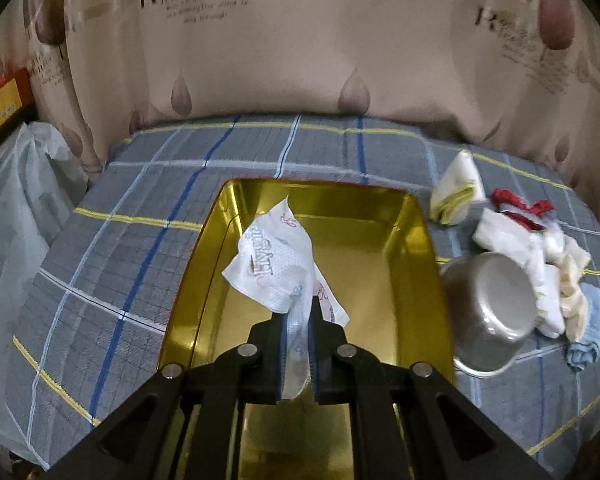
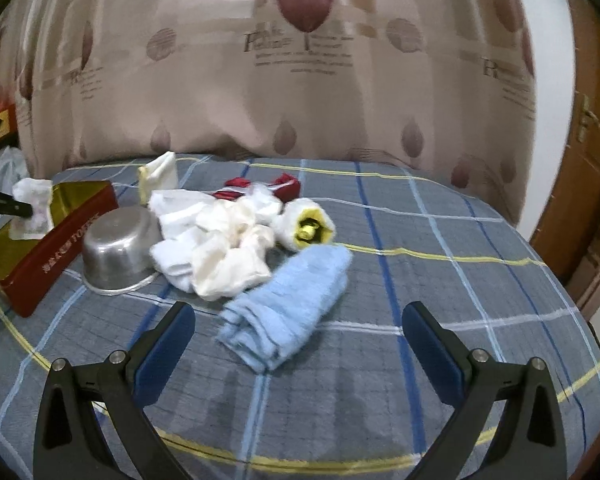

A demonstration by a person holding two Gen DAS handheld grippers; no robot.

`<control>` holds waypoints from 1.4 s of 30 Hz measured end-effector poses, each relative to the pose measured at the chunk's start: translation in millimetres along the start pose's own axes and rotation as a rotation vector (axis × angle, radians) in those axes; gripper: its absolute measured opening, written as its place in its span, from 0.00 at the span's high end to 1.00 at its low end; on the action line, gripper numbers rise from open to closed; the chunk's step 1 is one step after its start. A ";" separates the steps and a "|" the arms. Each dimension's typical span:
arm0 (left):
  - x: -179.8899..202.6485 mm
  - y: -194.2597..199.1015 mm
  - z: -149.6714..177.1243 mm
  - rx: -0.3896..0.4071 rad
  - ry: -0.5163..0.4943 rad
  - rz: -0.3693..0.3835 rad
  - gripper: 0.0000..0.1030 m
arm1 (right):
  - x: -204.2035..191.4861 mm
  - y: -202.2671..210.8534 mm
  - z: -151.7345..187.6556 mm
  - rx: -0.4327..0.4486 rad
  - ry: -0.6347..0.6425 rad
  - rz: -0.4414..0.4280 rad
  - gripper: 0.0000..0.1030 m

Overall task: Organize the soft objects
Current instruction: 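Carry the handkerchief over the gold tin tray and open the left tool, then grasp the cream cloth with the right tool and drop it into the tray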

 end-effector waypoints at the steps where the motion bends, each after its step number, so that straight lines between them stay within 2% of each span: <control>1: -1.0 -4.1 0.1 -0.013 0.001 -0.003 0.90 | -2.8 -1.7 -2.7 -0.007 0.008 -0.011 0.00; 4: -5.1 -17.4 1.7 -0.060 0.009 -0.012 0.87 | -17.7 -9.1 -14.0 -0.027 0.063 -0.062 0.00; 6: -8.6 -22.6 2.3 -0.073 0.012 -0.036 0.76 | -28.1 -18.6 -21.9 -0.061 0.098 -0.110 0.02; 7: -9.6 -24.0 2.4 -0.074 0.006 -0.052 0.67 | -31.7 -22.0 -25.7 -0.068 0.109 -0.121 0.02; 10: -14.5 -23.4 -0.4 -0.055 0.002 -0.103 0.59 | -38.4 -34.4 -37.3 -0.099 0.123 -0.149 0.06; 12: -19.2 -19.8 -4.0 -0.030 0.011 -0.119 0.58 | -40.1 -45.1 -41.4 -0.137 0.111 -0.181 0.18; 14: -21.7 -16.2 -8.0 -0.017 0.022 -0.088 0.58 | -40.2 -56.8 -44.4 -0.175 0.098 -0.202 0.22; 19: -24.4 0.8 -11.9 0.007 0.037 -0.068 0.58 | -47.1 -66.5 -48.3 -0.210 0.116 -0.230 0.22; 23: -17.6 27.0 -3.2 0.039 0.048 -0.050 0.57 | -52.6 -75.6 -46.4 -0.247 0.128 -0.244 0.22; 25: -12.0 41.9 6.2 0.052 0.062 -0.024 0.57 | -50.8 -82.3 -43.8 -0.274 0.110 -0.259 0.31; 27: -8.1 53.5 15.0 0.055 0.072 -0.019 0.57 | -49.7 -89.2 -40.8 -0.308 0.075 -0.298 0.50; 28: -6.2 59.6 20.9 0.057 0.079 -0.018 0.57 | -48.5 -92.1 -38.7 -0.325 0.061 -0.306 0.55; 32: 1.6 77.2 43.2 0.058 0.090 0.000 0.57 | -47.6 -94.8 -33.9 -0.355 0.032 -0.358 0.85; 37: 3.7 88.5 77.7 0.040 0.108 -0.032 0.57 | -49.6 -76.9 -39.4 -0.321 0.032 -0.376 0.91; 42: -12.5 97.2 112.3 0.023 0.175 -0.100 0.57 | -65.5 -32.2 -64.4 -0.239 0.050 -0.429 0.91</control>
Point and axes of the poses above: each gripper's, at about its wrist camera, not at the fingertips, and y roughly against the way its jaws point, x to its right, z to its underside, the point moved 10 cm from there along -y, roughly the way its jaws point, and after that the axes turned 9 degrees about -x, right-handed, at the moved point
